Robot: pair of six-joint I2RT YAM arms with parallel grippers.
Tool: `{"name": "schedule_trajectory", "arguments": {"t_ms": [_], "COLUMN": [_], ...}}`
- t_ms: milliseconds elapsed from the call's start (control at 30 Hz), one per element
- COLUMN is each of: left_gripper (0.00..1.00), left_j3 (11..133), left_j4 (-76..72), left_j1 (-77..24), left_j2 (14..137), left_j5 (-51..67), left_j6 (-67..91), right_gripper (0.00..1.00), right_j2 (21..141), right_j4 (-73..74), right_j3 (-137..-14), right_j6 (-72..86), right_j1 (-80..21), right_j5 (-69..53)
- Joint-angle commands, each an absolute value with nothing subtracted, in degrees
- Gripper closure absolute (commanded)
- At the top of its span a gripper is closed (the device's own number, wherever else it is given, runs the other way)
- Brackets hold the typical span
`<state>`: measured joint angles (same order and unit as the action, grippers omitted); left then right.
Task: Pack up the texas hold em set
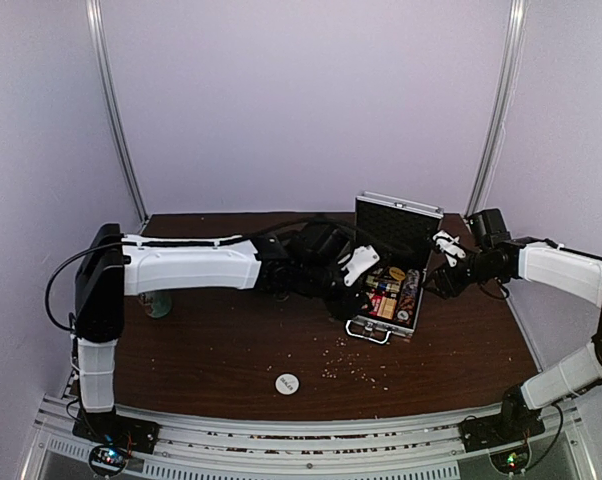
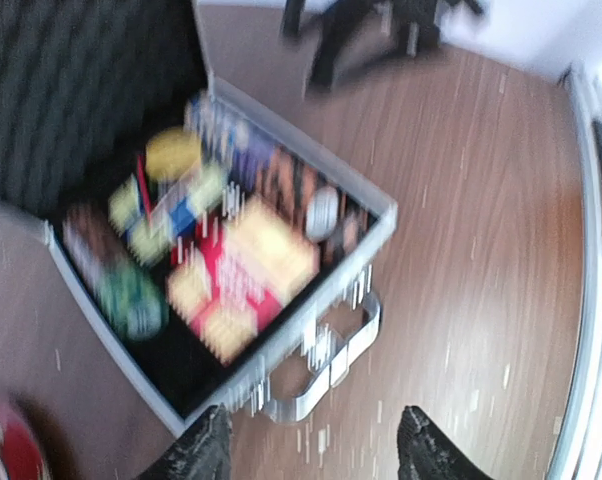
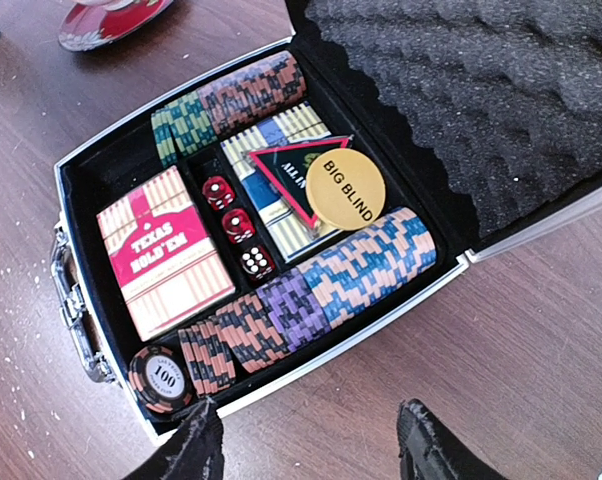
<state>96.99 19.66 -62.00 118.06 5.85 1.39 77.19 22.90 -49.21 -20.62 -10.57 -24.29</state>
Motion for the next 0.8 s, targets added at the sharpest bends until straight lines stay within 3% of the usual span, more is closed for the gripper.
{"name": "schedule_trajectory", "arguments": {"t_ms": [0,267,733,767], "left_gripper": [0.41,0.35,0.32,0.24], "left_j3": [89.94,79.47,78.16,78.14], "left_j4": [37.06,47.42,47.92,47.47], "left_j1": [-62.23,-62.22,-62.24,-62.27], "left_j2": [115.1,111.64,112.29,111.63], "left_j5": [2.74,2.81,8.27,8.75], "left_j6": [2.59,5.59,6.33,6.41], "right_gripper": [0.4,0.39,0.39,0.39], "right_j2": [77.67,77.7,77.34,77.39], "right_j4": [23.89,24.21,24.32,24.27], "right_j3": [-49.57,-49.66,-49.4,-49.39], "right_j6": [-21.93,-22.41,-22.5,-22.51], "right_j1": [-10.2,-10.21,-10.22,-10.2], "right_j5": [-26.14,-26.46,-26.63,-26.7]}}
